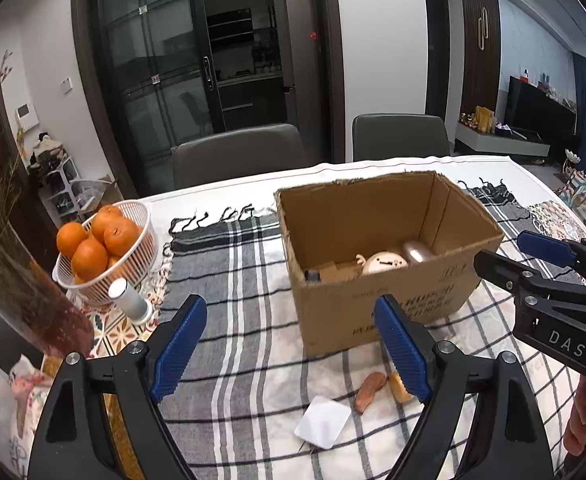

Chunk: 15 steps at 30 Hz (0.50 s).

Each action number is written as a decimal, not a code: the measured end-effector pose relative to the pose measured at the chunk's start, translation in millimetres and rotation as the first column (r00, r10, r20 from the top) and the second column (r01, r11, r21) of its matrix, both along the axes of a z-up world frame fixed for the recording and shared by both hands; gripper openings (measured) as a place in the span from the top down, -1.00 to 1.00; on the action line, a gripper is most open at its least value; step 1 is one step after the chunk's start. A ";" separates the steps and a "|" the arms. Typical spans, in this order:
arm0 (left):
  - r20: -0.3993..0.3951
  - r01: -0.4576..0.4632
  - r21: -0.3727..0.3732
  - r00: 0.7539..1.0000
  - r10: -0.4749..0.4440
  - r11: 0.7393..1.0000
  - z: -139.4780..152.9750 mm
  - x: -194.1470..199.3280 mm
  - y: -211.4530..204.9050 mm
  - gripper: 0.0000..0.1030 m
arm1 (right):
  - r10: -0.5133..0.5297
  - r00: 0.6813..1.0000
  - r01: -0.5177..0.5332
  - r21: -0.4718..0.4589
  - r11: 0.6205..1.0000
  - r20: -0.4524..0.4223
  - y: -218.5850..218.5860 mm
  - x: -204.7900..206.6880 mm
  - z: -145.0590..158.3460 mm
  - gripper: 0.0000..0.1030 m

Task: Organize rigid objects
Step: 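Withdraw both tools from the box toward the remaining items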

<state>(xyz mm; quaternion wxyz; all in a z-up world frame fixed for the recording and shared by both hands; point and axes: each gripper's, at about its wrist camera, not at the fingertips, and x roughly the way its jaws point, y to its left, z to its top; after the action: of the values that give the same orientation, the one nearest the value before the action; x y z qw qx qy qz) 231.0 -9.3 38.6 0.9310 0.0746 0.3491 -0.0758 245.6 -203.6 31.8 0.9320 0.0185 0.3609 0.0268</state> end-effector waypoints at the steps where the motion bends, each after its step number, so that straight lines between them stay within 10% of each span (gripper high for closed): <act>1: -0.002 0.001 -0.001 1.000 -0.001 1.000 -3.0 -2.7 2.0 -0.68 | 0.001 1.000 -0.001 -0.003 1.000 0.007 2.6 -4.3 -2.0 -0.19; 15: -0.007 0.042 0.018 0.999 -0.042 0.999 -33.4 -30.1 11.6 -0.68 | 0.013 1.000 -0.013 -0.003 1.000 0.024 17.7 -34.8 -27.7 -0.22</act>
<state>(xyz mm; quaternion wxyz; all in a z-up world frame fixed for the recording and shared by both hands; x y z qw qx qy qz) 200.9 2.2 5.2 0.9274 0.0902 0.3510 -0.0925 210.7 -186.0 4.1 0.9361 0.0146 0.3498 0.0324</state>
